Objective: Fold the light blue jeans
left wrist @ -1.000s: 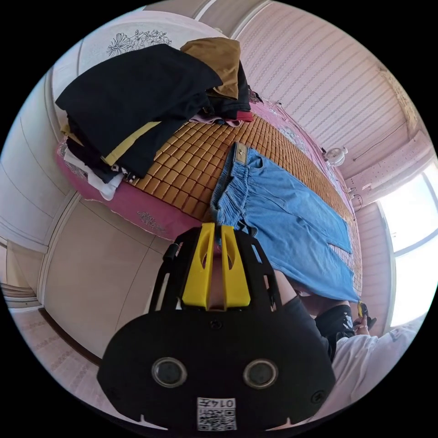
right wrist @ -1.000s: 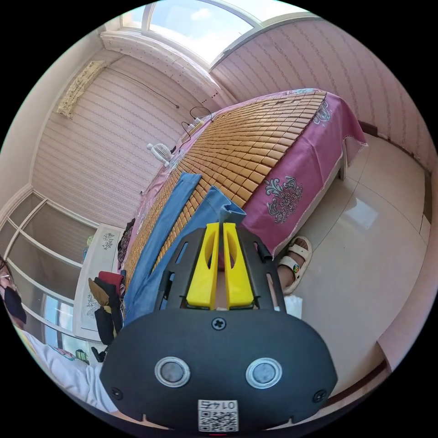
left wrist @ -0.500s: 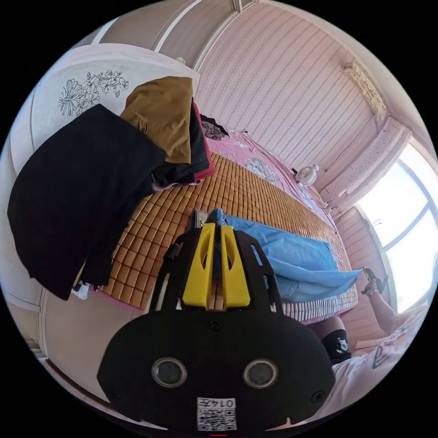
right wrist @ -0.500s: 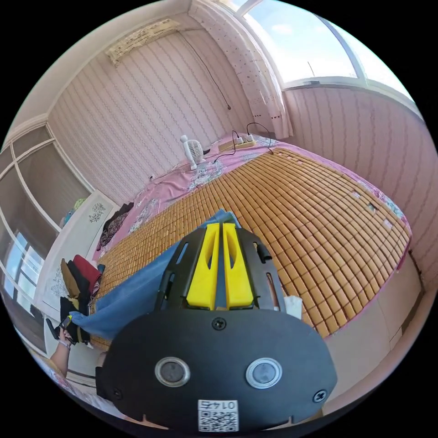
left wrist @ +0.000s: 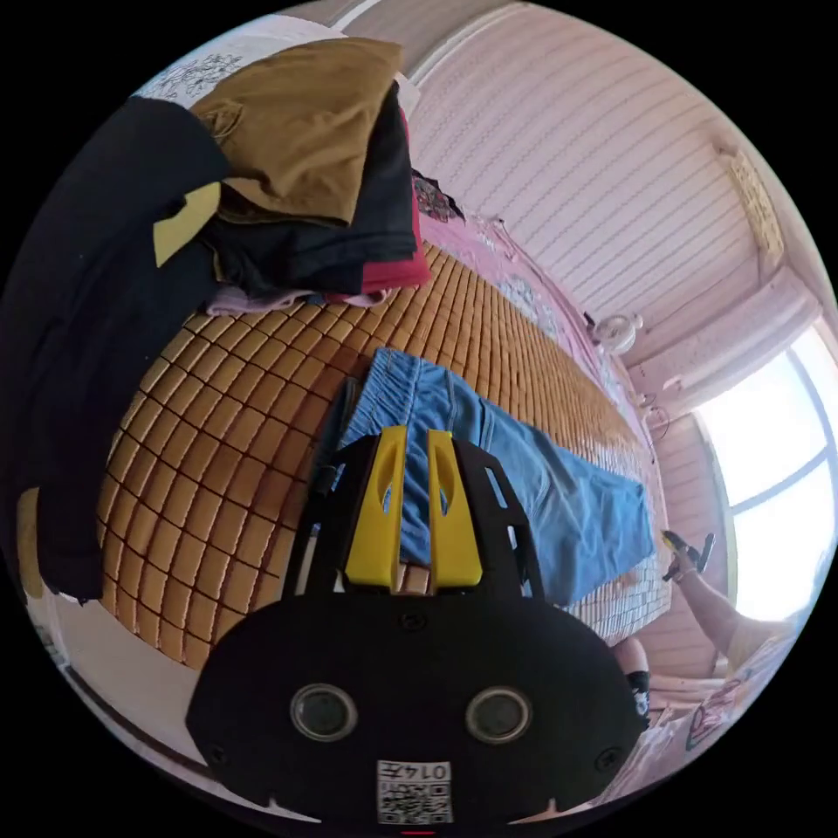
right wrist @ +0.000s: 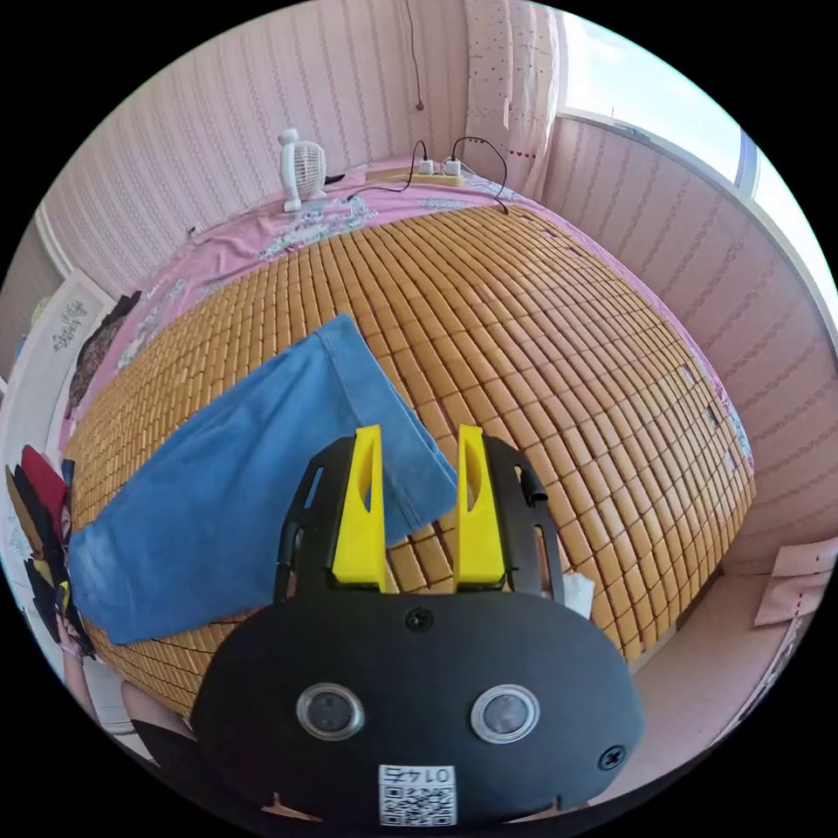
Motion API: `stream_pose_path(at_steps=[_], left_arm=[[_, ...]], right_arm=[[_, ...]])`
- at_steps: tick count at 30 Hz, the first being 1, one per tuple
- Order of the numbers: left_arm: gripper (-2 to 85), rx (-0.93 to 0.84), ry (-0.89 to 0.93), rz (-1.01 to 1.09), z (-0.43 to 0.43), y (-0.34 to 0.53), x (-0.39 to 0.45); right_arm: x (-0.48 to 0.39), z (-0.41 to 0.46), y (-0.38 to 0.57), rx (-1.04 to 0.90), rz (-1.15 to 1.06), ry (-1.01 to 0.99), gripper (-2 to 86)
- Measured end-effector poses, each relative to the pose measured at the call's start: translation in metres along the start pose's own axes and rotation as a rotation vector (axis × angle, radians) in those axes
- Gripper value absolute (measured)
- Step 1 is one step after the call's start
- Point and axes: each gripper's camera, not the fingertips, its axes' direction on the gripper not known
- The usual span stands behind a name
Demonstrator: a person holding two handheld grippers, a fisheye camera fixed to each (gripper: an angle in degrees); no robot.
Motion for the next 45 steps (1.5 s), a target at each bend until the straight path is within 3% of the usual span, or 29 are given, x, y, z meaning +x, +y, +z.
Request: stream_pose_path(at_steps=[3, 9, 17, 19, 22, 28, 36, 40, 45], left_arm=[[0.2, -0.152, -0.214, 0.134, 0.029, 0.011, 0.028], [-0.9, -0.239, -0.427, 0.326, 0.047, 0.023, 0.075], [-1.0, -0.322, -0.494, 0.308, 0.034, 0.05, 0.064], [-0.9, -0.287, -0.459, 0.259, 0.026, 0.059, 0.059], [-0.7, -0.149, -0.27, 0.2, 0.006, 0.073, 0.063], [2.5, -0.025, -0.048, 0.538, -0.006, 0.087, 0.163], [6.9, -0.217, 0.063, 1.034, 0.114, 0.104, 0.34], [7.7, -0.267, 0.084, 1.096, 0.169, 0.111, 0.395], [7.9, -0.492, -0.007, 1.092, 0.244, 0.125, 0.429]], right_arm=[[-0.002, 0.021, 0.015, -0.112, -0.001, 0.036, 8.5], [-0.009, 0.008, 0.036, -0.105, -0.064, -0.003, 2.3], [0.033, -0.07, 0.143, -0.085, 0.034, -0.113, 2.3], [0.042, -0.082, 0.167, -0.084, 0.051, -0.12, 3.3], [0.045, -0.095, 0.189, -0.088, -0.001, -0.103, 5.5], [0.003, -0.112, 0.17, 0.112, -0.223, -0.029, 6.7], [-0.031, -0.051, 0.097, 0.114, -0.211, -0.039, 8.9], [-0.024, -0.016, 0.08, 0.002, -0.17, 0.016, 7.2], [-0.004, -0.02, 0.085, 0.022, -0.152, -0.099, 2.2]])
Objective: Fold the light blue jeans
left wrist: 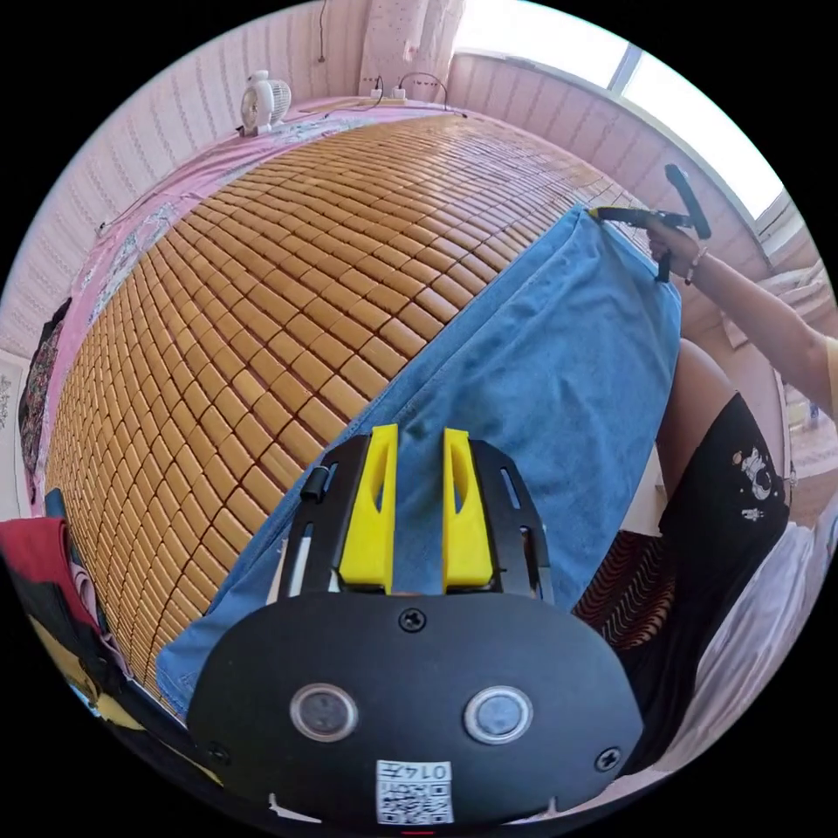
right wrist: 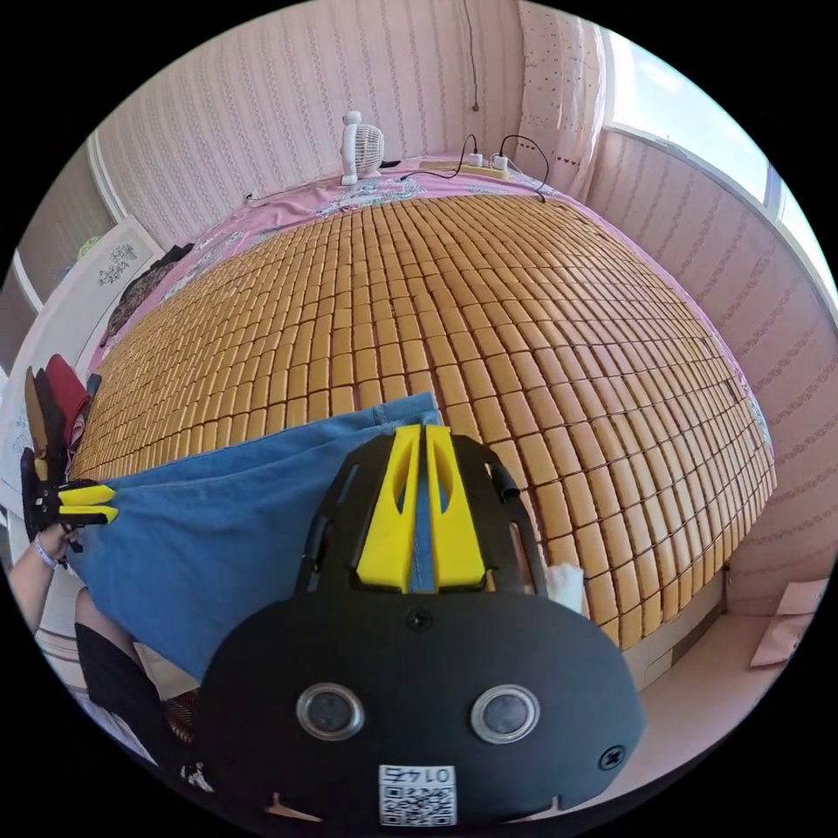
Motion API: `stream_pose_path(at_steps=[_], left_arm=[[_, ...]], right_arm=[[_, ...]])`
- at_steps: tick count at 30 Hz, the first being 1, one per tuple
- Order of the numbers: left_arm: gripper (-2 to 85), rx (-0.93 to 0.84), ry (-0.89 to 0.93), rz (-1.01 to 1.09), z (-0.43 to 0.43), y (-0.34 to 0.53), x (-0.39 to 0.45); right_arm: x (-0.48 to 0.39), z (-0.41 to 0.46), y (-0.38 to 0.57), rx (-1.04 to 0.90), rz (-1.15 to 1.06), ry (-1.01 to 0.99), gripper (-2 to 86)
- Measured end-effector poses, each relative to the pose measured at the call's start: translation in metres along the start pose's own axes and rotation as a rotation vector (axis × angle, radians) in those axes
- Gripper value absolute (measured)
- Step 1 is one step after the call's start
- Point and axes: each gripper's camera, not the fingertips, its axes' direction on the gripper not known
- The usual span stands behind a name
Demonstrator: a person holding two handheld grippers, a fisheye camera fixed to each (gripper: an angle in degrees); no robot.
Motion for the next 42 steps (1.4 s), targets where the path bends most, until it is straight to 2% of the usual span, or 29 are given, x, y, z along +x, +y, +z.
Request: stream_pose_path(at_steps=[5, 8, 14, 17, 21, 22, 23, 26, 31, 37, 42], left_arm=[[0.2, 0.013, -0.029, -0.011, -0.001, -0.008, 0.008], [-0.7, 0.062, -0.073, 0.036, -0.015, -0.008, 0.018], [-0.9, 0.161, -0.119, 0.073, -0.051, -0.008, 0.027], [-0.8, 0.162, -0.128, 0.006, -0.04, -0.019, 0.017], [-0.8, 0.004, -0.069, -0.186, 0.02, -0.031, -0.012], [-0.8, 0.028, -0.047, -0.191, 0.022, -0.03, -0.013], [-0.8, 0.089, -0.043, -0.189, 0.019, -0.027, -0.013], [-0.3, 0.077, -0.073, -0.202, 0.022, -0.023, -0.015], [0.0, 0.148, -0.071, -0.174, 0.011, -0.01, -0.007], [0.0, 0.068, -0.108, -0.171, 0.037, -0.011, -0.001], [-0.7, 0.059, -0.107, -0.162, 0.044, -0.012, 0.001]], right_arm=[[0.018, -0.033, 0.026, 0.095, 0.0, -0.089, 0.4], [0.024, -0.069, 0.049, 0.22, 0.035, -0.106, 0.3], [0.019, -0.121, 0.048, 0.322, -0.037, -0.058, 0.5], [0.011, -0.101, 0.015, 0.223, -0.049, -0.009, 1.1], [0.013, -0.044, -0.003, 0.068, 0.009, 0.038, 3.2], [0.015, -0.038, 0.0, 0.027, 0.027, 0.049, 4.5], [0.018, -0.043, 0.007, 0.04, 0.04, 0.039, 5.2], [0.029, -0.071, 0.046, 0.121, 0.044, -0.005, 5.9], [0.051, -0.089, 0.098, 0.093, 0.062, 0.003, 6.2], [0.027, -0.066, 0.039, 0.11, 0.011, -0.035, 7.5], [0.022, -0.008, -0.01, -0.057, -0.004, 0.063, 5.1]])
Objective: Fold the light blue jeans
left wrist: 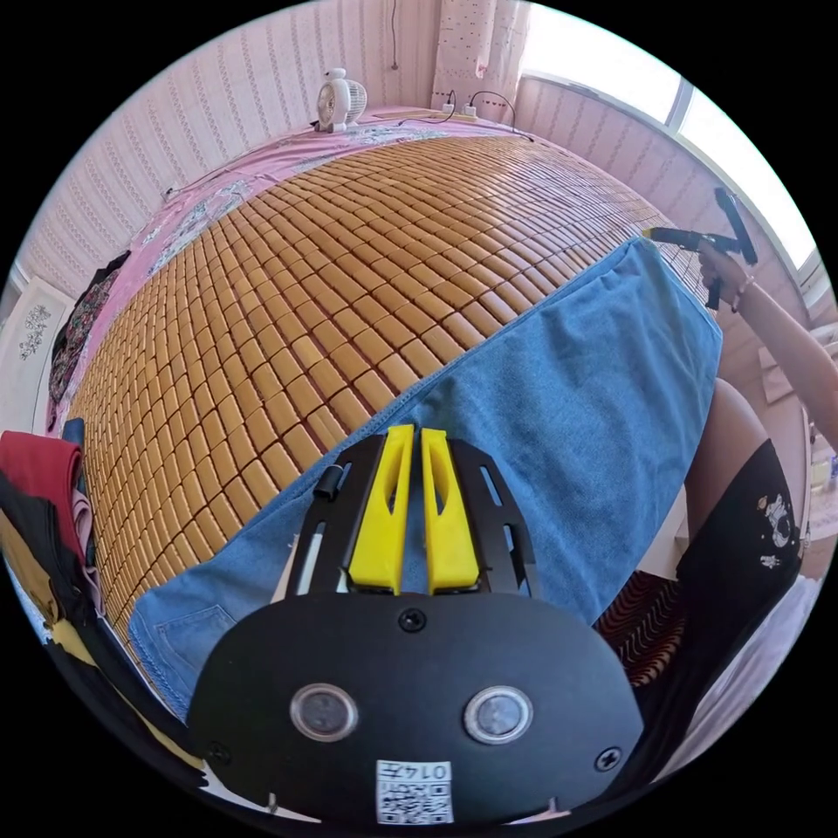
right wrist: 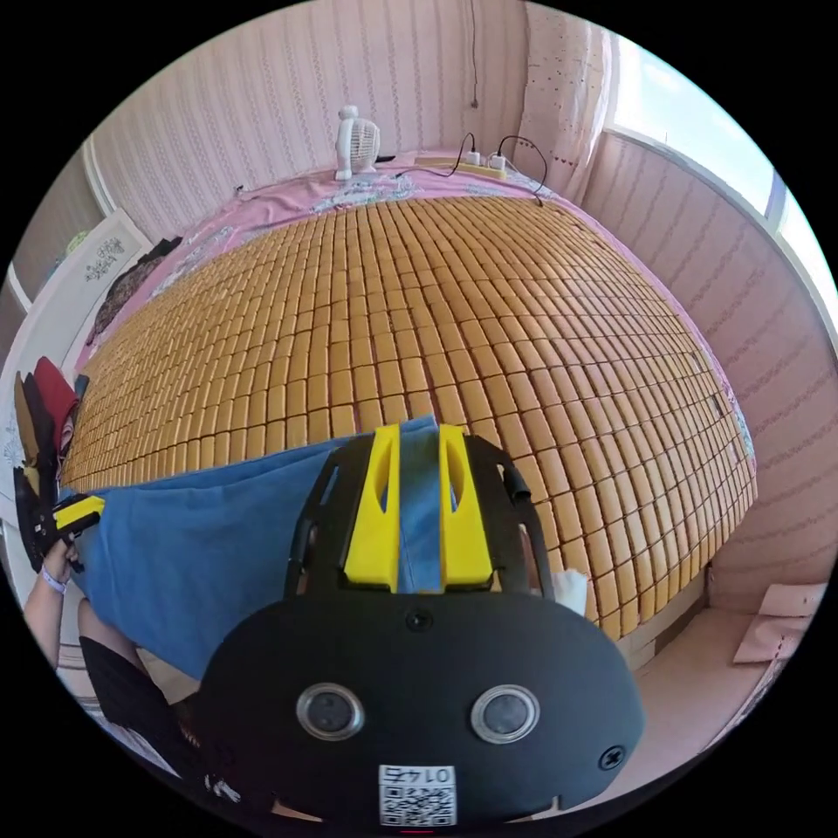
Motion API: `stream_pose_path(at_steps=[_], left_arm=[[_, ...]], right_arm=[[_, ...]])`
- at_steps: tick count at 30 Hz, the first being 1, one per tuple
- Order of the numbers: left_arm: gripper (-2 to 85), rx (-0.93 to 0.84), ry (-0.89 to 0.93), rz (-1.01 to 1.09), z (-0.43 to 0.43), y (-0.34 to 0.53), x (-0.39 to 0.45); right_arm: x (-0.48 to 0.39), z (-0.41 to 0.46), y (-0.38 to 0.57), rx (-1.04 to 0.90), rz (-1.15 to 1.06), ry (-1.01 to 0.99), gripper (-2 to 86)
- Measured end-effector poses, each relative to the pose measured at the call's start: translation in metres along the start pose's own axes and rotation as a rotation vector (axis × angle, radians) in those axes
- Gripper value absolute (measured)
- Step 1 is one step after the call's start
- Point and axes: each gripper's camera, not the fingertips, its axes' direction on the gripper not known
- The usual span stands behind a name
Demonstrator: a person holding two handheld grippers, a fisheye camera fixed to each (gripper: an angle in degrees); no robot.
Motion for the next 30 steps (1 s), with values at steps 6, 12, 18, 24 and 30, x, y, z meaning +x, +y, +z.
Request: stream_pose_path(at_steps=[6, 12, 18, 24, 30], left_arm=[[-0.9, 0.004, -0.061, 0.048, -0.002, 0.001, 0.01], [-0.3, 0.087, -0.029, 0.002, -0.011, 0.012, 0.001], [4.4, 0.057, -0.012, -0.028, 0.014, 0.023, -0.004], [-0.8, 0.07, -0.056, 0.014, 0.009, 0.027, -0.001], [-0.9, 0.028, -0.028, -0.067, 0.023, 0.026, -0.017]], right_arm=[[0.007, -0.025, 0.002, 0.044, -0.035, 0.022, -0.6], [0.011, -0.035, -0.008, 0.057, -0.043, 0.0, 2.8], [0.015, 0.003, 0.007, -0.103, -0.051, -0.003, 1.0], [0.011, -0.044, 0.021, 0.115, -0.121, 0.0, -0.4], [0.016, 0.007, -0.002, -0.016, 0.017, -0.019, 2.1]])
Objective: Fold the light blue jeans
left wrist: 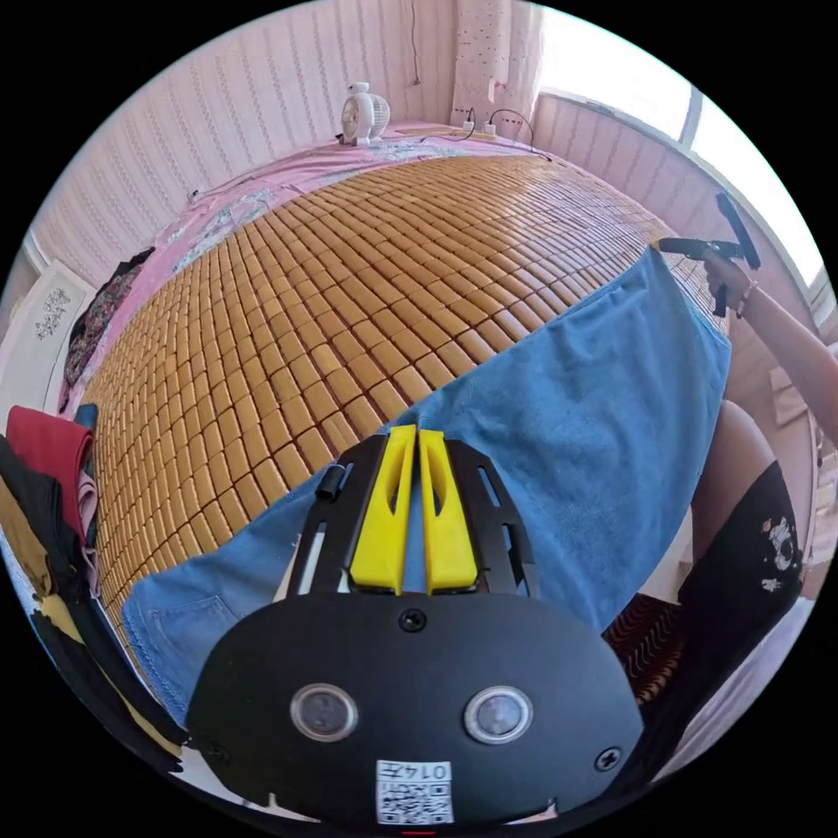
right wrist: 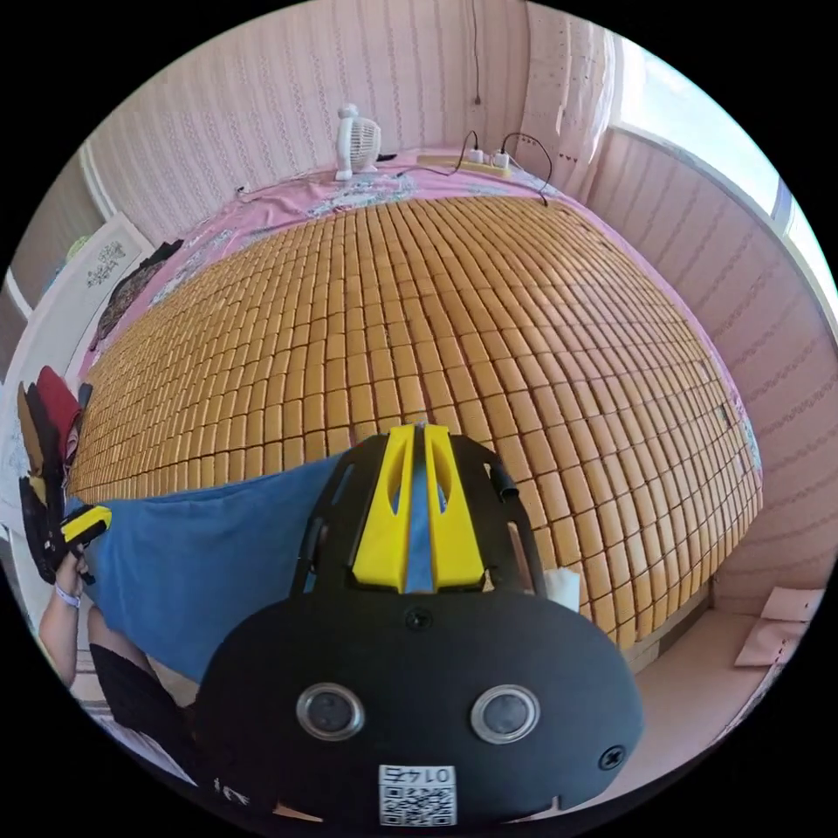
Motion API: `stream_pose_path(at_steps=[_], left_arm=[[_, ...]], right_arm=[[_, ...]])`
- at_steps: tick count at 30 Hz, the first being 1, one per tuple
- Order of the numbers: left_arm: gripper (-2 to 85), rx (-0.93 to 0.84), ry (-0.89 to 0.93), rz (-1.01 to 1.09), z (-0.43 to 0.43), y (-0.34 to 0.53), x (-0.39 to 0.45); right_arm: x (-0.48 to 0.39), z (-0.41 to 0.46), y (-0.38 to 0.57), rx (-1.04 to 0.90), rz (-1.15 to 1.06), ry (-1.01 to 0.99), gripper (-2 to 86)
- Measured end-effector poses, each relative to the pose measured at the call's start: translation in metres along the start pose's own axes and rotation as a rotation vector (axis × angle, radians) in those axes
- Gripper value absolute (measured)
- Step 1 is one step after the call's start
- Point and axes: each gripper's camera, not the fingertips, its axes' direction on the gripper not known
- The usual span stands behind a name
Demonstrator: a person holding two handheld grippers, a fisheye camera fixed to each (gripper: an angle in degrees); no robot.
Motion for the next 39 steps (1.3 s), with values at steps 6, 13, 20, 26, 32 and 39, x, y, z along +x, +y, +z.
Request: stream_pose_path(at_steps=[6, 13, 20, 26, 32, 39], left_arm=[[-0.8, 0.089, 0.033, -0.045, -0.014, 0.015, -0.016], [-1.0, 0.13, 0.207, 0.012, -0.041, 0.061, 0.012], [-1.0, 0.029, 0.231, 0.071, -0.012, 0.096, 0.058], [-1.0, 0.027, 0.287, 0.028, -0.006, 0.1, 0.046], [-1.0, 0.062, 0.315, 0.042, -0.006, 0.104, 0.058], [-1.0, 0.098, 0.348, 0.058, -0.013, 0.119, 0.068]], right_arm=[[0.023, -0.037, 0.057, 0.074, 0.083, -0.017, 5.6], [0.072, -0.06, 0.188, 0.081, 0.367, -0.193, 12.5], [0.029, -0.05, 0.174, -0.068, 0.215, -0.155, 3.4], [-0.02, -0.099, 0.144, 0.172, 0.069, -0.259, 2.1], [-0.007, -0.071, 0.158, 0.105, 0.215, -0.132, 2.0], [-0.066, -0.044, 0.159, 0.001, 0.179, 0.119, 1.3]])
